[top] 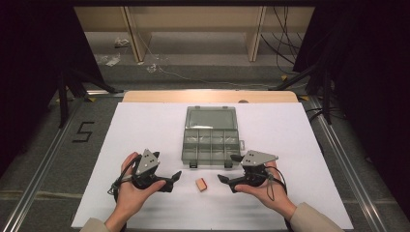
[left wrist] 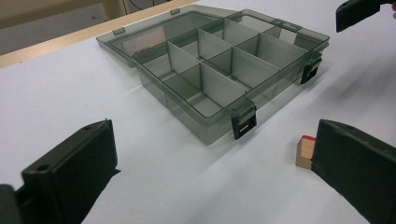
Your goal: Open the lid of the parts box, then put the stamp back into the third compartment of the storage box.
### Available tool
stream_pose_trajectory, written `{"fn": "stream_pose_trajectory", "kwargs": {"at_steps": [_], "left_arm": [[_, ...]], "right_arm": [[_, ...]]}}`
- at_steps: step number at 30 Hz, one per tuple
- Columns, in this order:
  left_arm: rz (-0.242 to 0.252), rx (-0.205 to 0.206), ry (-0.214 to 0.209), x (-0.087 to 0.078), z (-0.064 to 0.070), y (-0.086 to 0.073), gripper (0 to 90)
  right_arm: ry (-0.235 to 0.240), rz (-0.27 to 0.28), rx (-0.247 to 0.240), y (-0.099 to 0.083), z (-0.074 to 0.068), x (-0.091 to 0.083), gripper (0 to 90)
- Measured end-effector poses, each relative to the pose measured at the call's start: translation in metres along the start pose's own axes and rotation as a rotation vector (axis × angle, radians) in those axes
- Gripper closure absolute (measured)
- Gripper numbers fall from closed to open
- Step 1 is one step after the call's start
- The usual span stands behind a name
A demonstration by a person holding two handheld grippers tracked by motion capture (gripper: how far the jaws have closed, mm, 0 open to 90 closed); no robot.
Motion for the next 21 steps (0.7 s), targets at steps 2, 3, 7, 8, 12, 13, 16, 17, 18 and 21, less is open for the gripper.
{"fn": "stream_pose_trajectory", "kwargs": {"at_steps": [2,3,7,8,12,13,16,17,18,21], "left_arm": [[0.001,-0.002,0.001,0.001,0.000,0.000,0.0],[0.003,-0.002,0.002,0.001,0.000,0.001,0.0],[0.008,-0.002,-0.001,0.001,0.000,0.001,0.0],[0.007,-0.001,-0.001,0.002,0.000,0.001,0.0],[0.004,-0.014,0.000,0.003,-0.001,0.000,0.0],[0.004,-0.015,0.002,0.003,-0.001,0.000,0.0],[0.006,-0.013,0.004,0.003,-0.001,0.000,0.0],[0.005,-0.012,0.003,0.004,-0.001,0.000,0.0],[0.004,-0.012,0.002,0.004,-0.002,0.000,0.0],[0.000,-0.015,0.004,0.005,-0.003,-0.002,0.0]], "right_arm": [[0.004,0.001,0.000,0.001,-0.002,0.001,15.8],[0.006,0.000,0.001,0.001,-0.003,0.002,15.8],[0.025,-0.016,-0.004,-0.002,-0.011,0.008,16.4],[0.031,-0.023,-0.004,-0.003,-0.013,0.010,16.9],[0.061,-0.043,-0.025,-0.005,-0.026,0.017,19.2],[0.071,-0.045,-0.029,-0.004,-0.030,0.019,19.8],[0.083,-0.056,-0.032,-0.004,-0.039,0.025,21.2],[0.087,-0.071,-0.034,-0.004,-0.043,0.028,22.0],[0.091,-0.079,-0.039,-0.004,-0.048,0.031,22.7],[0.091,-0.106,-0.048,-0.006,-0.057,0.039,23.5]]}}
Point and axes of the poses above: each handheld gripper's, and its own axes: x roughly forward along the jaws, y roughly out of its top, z roughly to its right, the point moved 9 cm from there along x, roughly forward along the jaws, and after that the axes turned 7 degrees about -y, right-handed, at the moved point
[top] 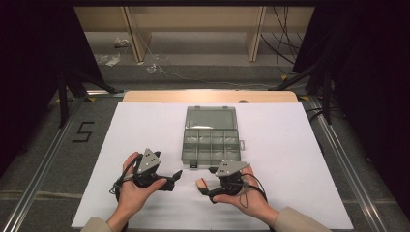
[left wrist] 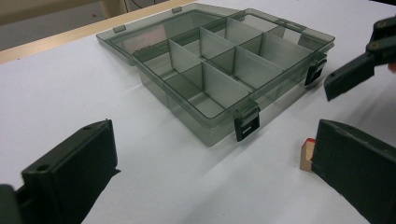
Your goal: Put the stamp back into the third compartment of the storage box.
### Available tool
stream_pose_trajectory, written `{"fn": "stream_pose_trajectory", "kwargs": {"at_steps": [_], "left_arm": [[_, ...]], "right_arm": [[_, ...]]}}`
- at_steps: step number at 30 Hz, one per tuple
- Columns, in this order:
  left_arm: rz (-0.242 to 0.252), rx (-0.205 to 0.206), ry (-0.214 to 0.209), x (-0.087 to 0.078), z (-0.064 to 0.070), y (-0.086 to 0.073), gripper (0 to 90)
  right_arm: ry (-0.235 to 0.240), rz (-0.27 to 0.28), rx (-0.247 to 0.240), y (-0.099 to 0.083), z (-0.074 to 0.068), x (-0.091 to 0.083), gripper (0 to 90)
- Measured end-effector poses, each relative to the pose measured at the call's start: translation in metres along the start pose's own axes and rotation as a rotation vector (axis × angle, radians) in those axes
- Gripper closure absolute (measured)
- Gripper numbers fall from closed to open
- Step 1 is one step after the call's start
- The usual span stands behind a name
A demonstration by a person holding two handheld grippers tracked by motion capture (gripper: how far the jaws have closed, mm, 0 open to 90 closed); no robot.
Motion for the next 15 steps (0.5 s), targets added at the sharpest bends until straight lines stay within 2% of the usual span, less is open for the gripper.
{"fn": "stream_pose_trajectory", "kwargs": {"at_steps": [8,15], "left_arm": [[0.001,-0.003,0.003,0.001,-0.001,0.000,0.0],[0.004,0.005,0.003,0.001,0.000,0.001,0.0]], "right_arm": [[-0.049,-0.063,0.035,-0.005,-0.007,0.018,28.3],[-0.105,-0.111,0.043,-0.009,-0.010,0.026,33.7]]}}
Point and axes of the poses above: each handheld gripper's, and its own axes: x roughly forward along the jaws, y roughly out of its top, z roughly to its right, the point moved 9 cm from there along x, roughly forward along the jaws, and after that the axes turned 7 degrees about -y, right-handed, at the moved point
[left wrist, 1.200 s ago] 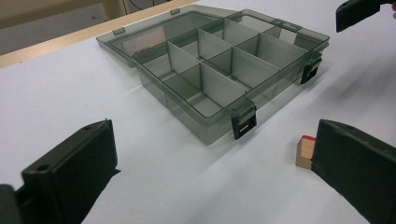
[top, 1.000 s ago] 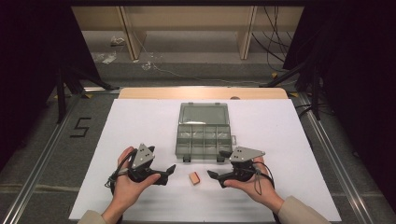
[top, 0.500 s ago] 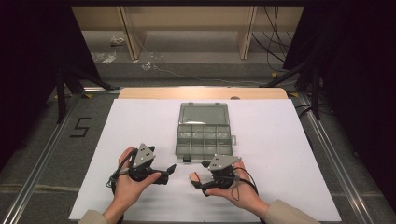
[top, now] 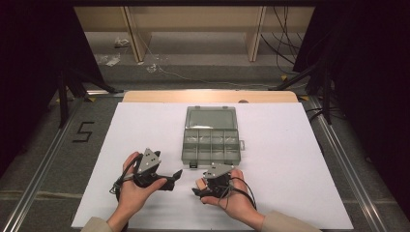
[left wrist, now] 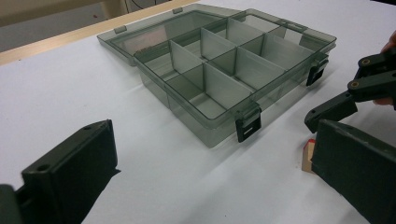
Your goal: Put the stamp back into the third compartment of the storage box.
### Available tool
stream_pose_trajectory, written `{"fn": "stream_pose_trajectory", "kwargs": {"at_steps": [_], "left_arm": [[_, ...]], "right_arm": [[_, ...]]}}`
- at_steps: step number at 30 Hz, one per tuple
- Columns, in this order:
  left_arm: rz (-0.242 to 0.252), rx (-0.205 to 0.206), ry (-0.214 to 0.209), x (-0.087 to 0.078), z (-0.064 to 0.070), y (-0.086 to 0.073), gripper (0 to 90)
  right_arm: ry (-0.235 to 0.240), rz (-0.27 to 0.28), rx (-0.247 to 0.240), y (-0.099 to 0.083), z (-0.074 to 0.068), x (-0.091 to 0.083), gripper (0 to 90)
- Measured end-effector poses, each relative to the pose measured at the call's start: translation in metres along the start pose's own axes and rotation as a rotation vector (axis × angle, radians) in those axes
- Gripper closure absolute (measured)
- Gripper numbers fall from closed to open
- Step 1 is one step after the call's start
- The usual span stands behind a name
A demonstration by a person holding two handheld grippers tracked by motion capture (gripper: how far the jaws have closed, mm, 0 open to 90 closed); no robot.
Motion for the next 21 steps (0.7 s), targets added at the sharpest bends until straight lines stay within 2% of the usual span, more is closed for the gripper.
{"fn": "stream_pose_trajectory", "kwargs": {"at_steps": [7,21], "left_arm": [[0.001,-0.002,-0.002,-0.0006,-0.0004,0.0000,0.0],[-0.001,0.002,-0.009,0.0012,0.0007,0.0001,0.0]], "right_arm": [[-0.032,-0.020,0.021,-0.0016,-0.0013,0.0057,39.0],[-0.074,-0.017,0.003,-0.0036,-0.0016,0.0076,48.0]]}}
Point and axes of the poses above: each handheld gripper's, and its own axes: x roughly forward along the jaws, y roughly out of its top, z roughly to its right, the point moved 9 cm from there along x, roughly forward along the jaws, and after that the axes turned 7 degrees about -y, right-handed, at the moved point
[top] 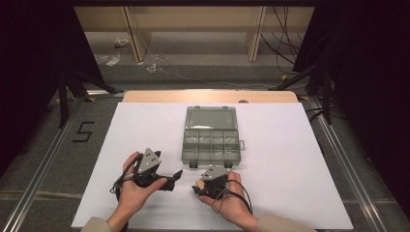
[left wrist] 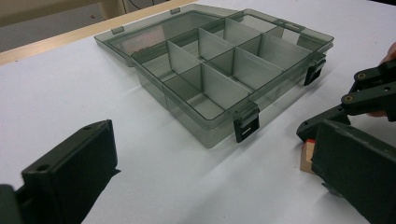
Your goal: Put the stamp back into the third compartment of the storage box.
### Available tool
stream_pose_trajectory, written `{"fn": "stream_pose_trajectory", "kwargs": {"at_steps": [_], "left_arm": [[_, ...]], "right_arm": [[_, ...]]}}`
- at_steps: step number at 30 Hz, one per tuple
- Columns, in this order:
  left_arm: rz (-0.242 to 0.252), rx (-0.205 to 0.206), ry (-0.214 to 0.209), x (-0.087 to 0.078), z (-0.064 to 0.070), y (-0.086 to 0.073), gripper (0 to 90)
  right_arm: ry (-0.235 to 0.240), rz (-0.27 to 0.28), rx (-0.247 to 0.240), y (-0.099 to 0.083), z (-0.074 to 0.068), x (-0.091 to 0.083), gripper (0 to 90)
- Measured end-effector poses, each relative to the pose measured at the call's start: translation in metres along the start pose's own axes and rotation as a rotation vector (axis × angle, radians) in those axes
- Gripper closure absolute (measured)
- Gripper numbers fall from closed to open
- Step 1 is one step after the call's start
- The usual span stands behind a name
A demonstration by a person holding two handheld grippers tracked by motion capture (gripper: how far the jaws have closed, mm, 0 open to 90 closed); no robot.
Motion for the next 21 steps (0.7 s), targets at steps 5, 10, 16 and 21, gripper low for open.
{"fn": "stream_pose_trajectory", "kwargs": {"at_steps": [5,10,16,21], "left_arm": [[-0.001,0.001,-0.003,0.0004,0.0003,-0.0002,0.0],[0.000,0.002,-0.005,0.0002,0.0003,-0.0003,0.0],[0.001,0.003,-0.007,0.0000,0.0006,-0.0001,0.0],[0.000,0.003,-0.009,0.0000,0.0006,-0.0003,0.0]], "right_arm": [[-0.005,0.002,-0.005,0.0005,-0.0019,0.0001,51.9],[-0.007,0.004,0.009,0.0008,-0.0036,-0.0002,56.7],[-0.001,0.007,0.006,0.0007,-0.0051,-0.0008,62.9],[0.007,0.009,0.008,0.0008,-0.0051,-0.0011,65.7]]}}
Point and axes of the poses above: each handheld gripper's, and its own axes: x roughly forward along the jaws, y roughly out of its top, z roughly to its right, the point moved 9 cm from there along x, roughly forward along the jaws, and after that the axes turned 7 degrees about -y, right-handed, at the moved point
